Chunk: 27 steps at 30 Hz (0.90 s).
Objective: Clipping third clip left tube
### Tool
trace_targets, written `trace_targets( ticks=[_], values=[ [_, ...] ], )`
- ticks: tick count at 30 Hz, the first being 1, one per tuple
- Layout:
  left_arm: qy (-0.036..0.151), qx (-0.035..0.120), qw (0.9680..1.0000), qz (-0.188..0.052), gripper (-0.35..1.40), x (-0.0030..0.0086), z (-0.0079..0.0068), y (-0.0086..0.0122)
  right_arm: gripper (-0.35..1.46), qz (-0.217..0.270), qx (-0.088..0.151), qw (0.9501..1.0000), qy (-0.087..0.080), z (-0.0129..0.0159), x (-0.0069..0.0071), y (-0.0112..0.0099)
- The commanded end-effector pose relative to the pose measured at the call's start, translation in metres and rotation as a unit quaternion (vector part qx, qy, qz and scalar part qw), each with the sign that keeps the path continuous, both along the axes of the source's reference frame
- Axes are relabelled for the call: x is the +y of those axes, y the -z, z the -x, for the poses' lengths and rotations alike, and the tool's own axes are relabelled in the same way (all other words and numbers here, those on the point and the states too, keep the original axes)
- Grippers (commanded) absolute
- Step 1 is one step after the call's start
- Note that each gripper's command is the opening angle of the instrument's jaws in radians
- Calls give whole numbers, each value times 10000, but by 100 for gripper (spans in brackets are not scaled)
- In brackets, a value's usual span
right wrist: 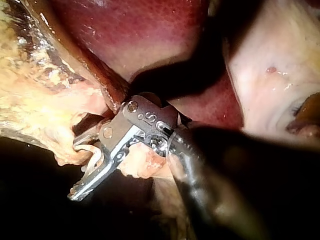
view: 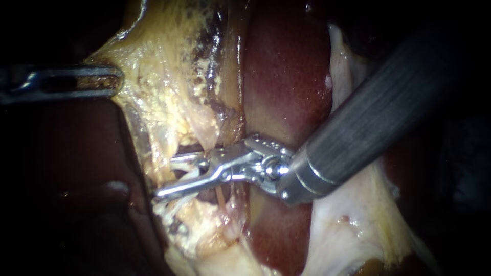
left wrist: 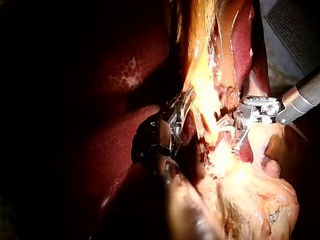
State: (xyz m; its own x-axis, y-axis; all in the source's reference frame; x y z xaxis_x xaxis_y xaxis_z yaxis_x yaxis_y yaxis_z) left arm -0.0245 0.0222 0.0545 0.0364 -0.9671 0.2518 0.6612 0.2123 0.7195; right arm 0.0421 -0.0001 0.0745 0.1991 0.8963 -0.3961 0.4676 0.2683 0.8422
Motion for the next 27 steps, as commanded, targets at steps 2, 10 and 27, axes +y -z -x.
trace_targets(
  ticks=[2,10,27],
  values=[
    [-4,-2,10000,0,-35,0,-2,0,53,26,-16,9997,253,9,-7,7],
    [-5,-3,10000,0,-35,0,-2,0,52,145,-148,9986,496,15,-16,6],
    [4,2,10000,1,-35,1,2,-1,52,-54,38,10000,67,-22,-10,-5]
  ],
)
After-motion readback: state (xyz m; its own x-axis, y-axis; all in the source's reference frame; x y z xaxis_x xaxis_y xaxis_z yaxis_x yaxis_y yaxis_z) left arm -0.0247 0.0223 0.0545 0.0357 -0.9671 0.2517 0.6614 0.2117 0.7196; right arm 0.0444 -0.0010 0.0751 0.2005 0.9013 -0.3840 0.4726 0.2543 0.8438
